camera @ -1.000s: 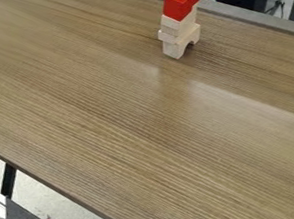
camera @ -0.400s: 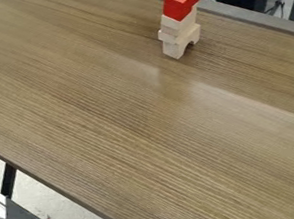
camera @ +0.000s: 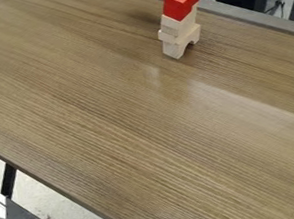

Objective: Quitar cubo rojo poner centro de la mesa

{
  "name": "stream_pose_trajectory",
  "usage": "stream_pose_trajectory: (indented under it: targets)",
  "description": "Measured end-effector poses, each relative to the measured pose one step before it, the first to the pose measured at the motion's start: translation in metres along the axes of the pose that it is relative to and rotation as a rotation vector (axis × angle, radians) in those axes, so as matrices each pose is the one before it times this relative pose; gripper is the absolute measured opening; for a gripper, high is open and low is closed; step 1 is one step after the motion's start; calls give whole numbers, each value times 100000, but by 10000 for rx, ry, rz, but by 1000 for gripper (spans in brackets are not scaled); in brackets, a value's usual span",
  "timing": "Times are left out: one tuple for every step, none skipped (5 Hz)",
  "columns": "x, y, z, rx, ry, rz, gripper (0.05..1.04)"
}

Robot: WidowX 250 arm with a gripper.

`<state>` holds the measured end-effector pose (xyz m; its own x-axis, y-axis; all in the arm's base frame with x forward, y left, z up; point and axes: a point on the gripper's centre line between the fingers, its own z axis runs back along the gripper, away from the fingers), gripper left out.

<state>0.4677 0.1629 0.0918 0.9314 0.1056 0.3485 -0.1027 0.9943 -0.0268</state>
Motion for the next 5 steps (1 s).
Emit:
stream_pose_trajectory:
  targets:
    - [-753,389,-1223,147,264,-1156,596]
    - [-2096,-7,-1435,85,781,-563,596]
    - [-2137,-115,-1627,-65,665,-105,596]
    - [-1449,581,-510,30,247,172,596]
    - [-705,600,-139,267,9,235,640]
